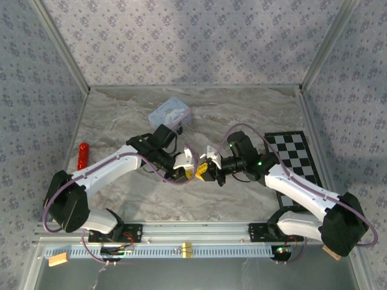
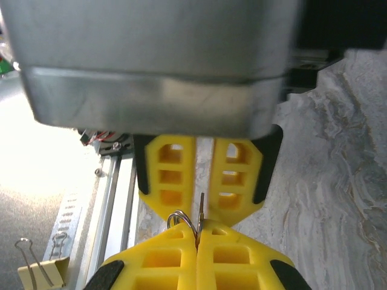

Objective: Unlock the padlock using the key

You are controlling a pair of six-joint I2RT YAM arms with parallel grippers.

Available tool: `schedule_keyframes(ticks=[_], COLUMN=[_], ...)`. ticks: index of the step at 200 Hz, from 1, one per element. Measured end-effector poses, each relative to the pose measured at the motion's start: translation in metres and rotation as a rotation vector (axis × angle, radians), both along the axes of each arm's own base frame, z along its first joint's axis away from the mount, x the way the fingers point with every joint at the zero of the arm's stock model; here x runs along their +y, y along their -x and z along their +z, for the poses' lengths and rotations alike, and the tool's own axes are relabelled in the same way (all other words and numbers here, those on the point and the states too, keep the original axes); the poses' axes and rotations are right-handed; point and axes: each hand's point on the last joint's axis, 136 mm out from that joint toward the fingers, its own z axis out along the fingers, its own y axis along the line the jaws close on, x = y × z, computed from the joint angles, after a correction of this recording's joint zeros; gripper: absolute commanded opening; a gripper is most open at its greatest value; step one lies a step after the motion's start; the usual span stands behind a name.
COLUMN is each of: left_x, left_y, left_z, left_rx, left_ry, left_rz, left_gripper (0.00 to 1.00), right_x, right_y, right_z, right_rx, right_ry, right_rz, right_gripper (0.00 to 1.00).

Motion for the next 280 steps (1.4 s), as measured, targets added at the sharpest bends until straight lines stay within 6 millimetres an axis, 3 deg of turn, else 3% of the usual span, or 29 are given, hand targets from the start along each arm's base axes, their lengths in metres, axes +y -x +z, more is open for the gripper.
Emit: schedule_keyframes(ticks=[33,87,115,153,175,211,238,280], left_x=[0.003,0.019,0.03,0.063,0.078,0.085,0.082,0.069], left_y=[-0.015,-0.056,-0.09,-0.145,-0.167,-0.194,-0.206,-0.228], left_z=[0.006,0.041,0.044,0.037,0.022,-0.02,-0.042,-0.057], left_rx=[-0.037,-0.142,-0.147,-0.05,0.042,0.239,0.312,0.348], left_ry=[0.018,0.19,0.251,0.249,0.224,0.139,0.084,0.053], left_rz=[0.057,0.288,0.516,0.927,1.128,1.365,1.457,1.52], left_gripper=[0.38,0.39,0.43,0.47,0.47,0.46,0.47,0.48], right_x=[-0.012,-0.037,-0.05,-0.065,-0.071,-0.078,-0.085,-0.098], right_y=[-0.006,-0.025,-0.037,-0.047,-0.048,-0.044,-0.043,-0.044], right_z=[0.007,0.002,0.001,0.006,0.02,0.04,0.041,0.036], right_rx=[-0.012,-0.004,0.002,0.019,0.005,-0.019,-0.009,0.068], right_ry=[-0.056,-0.186,-0.283,-0.395,-0.456,-0.534,-0.557,-0.59], right_rz=[-0.069,-0.281,-0.42,-0.558,-0.605,-0.647,-0.681,-0.743], right_gripper=[0.0,0.0,0.0,0.0,0.0,0.0,0.0,0.0])
